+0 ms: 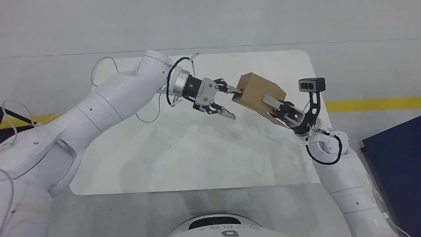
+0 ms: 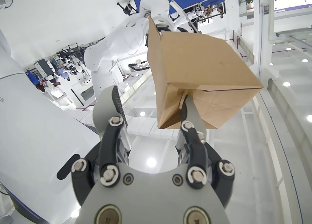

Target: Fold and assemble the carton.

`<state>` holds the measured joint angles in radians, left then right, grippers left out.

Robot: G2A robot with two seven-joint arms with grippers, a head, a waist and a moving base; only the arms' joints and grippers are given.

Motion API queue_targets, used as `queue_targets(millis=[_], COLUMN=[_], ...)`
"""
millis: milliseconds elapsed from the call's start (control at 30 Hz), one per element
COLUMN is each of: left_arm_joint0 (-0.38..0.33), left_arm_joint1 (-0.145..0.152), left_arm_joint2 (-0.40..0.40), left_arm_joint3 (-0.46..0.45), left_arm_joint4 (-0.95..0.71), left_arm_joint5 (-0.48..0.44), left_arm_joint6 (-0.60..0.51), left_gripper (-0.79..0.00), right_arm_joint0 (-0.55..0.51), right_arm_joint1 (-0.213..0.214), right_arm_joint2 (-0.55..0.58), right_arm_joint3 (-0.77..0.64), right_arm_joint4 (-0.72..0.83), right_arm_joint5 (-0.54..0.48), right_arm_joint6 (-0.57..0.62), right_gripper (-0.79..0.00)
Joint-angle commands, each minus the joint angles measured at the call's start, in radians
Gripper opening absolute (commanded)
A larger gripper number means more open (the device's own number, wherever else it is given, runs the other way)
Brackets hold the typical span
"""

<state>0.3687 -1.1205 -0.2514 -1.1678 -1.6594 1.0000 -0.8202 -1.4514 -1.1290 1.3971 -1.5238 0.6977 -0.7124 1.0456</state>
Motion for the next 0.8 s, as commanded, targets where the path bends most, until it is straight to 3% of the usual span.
queue_targets(millis=[0, 767], left_arm_joint0=[0.000, 0.004], left_arm_joint1=[-0.001, -0.031], left_arm_joint2=[0.000, -0.005], left_arm_joint3=[0.002, 0.005], left_arm_joint4=[0.002, 0.038], left_arm_joint5=[-0.001, -0.007], left_arm_joint6=[-0.001, -0.007], left_gripper=[-0.305, -0.299], right_arm_joint0=[-0.005, -0.041], right_arm_joint1=[0.001, 0.006], right_arm_joint2=[0.002, 0.012], right_arm_joint3=[-0.004, -0.037], right_arm_joint4=[0.001, -0.005], right_arm_joint5=[-0.001, -0.001], right_arm_joint6=[0.002, 0.010], right_gripper=[-0.785, -0.785])
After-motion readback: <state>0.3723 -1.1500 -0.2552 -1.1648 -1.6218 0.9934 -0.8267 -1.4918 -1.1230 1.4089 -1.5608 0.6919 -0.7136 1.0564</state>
